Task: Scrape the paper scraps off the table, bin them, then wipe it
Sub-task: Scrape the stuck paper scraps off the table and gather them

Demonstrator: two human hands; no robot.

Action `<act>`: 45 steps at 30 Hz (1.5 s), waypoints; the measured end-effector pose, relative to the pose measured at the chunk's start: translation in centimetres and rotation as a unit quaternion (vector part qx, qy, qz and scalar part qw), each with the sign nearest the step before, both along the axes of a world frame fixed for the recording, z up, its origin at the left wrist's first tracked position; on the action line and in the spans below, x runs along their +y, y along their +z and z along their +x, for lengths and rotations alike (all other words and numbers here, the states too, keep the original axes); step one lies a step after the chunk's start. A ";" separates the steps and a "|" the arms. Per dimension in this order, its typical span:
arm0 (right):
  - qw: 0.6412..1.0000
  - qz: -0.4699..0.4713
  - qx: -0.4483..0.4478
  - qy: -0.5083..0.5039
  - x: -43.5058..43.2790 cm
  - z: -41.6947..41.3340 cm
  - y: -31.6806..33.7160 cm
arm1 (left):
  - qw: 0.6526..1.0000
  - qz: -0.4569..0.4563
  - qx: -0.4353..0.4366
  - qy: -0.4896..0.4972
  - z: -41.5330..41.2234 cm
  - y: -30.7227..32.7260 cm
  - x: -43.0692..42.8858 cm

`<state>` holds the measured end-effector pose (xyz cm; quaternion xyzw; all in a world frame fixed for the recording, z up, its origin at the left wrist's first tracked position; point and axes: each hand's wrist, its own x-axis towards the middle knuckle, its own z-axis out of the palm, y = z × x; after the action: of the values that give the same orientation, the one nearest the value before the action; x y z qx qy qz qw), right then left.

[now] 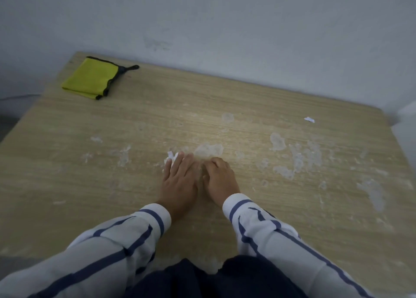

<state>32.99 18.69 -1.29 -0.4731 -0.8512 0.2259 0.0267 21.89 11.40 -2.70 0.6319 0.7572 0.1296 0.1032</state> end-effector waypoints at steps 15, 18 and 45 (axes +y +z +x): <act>0.994 0.023 -0.026 -0.107 10.1 13.4 0.0 | 0.996 -0.065 0.001 -0.065 11.0 -1.0 11.9; 0.992 0.025 -0.019 -0.121 13.2 16.0 -0.4 | 0.998 -0.044 -0.013 -0.050 13.4 -1.6 14.7; 0.981 0.055 0.037 -0.181 29.1 19.0 -0.6 | 0.999 -0.040 0.006 0.000 16.7 -1.8 18.6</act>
<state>52.04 47.75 -1.84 -0.6089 -0.7607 0.1874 0.1243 38.56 30.00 -4.46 0.6276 0.7626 0.0955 0.1242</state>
